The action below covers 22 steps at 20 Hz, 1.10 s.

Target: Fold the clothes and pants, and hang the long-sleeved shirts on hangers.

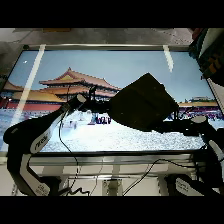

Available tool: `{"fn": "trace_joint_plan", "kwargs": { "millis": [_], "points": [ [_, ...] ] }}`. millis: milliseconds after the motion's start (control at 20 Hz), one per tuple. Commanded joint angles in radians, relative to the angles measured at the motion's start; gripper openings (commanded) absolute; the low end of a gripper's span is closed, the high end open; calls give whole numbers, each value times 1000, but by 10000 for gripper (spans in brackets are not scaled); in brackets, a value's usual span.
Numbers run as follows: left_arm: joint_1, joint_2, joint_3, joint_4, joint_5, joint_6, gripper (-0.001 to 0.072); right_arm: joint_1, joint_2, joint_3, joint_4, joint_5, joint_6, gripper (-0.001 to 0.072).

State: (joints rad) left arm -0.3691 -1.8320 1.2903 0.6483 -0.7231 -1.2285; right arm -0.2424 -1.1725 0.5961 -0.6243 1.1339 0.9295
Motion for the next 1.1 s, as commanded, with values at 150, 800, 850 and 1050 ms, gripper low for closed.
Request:
{"fn": "trace_joint_plan", "kwargs": {
  "millis": [150, 800, 850, 1050],
  "points": [
    [27, 115, 3, 7, 39, 74, 19, 0, 2, 31, 27, 6, 1, 38],
    [84, 1016, 3, 460, 89, 83, 19, 378, 207, 597, 171, 13, 69, 37],
    [84, 1088, 3, 475, 81, 60, 19, 389, 233, 647, 144, 14, 123, 37],
    [84, 1319, 3, 478, -93, -68, 19, 401, 344, 753, 150, 23, 269, 38]
  ]
}}
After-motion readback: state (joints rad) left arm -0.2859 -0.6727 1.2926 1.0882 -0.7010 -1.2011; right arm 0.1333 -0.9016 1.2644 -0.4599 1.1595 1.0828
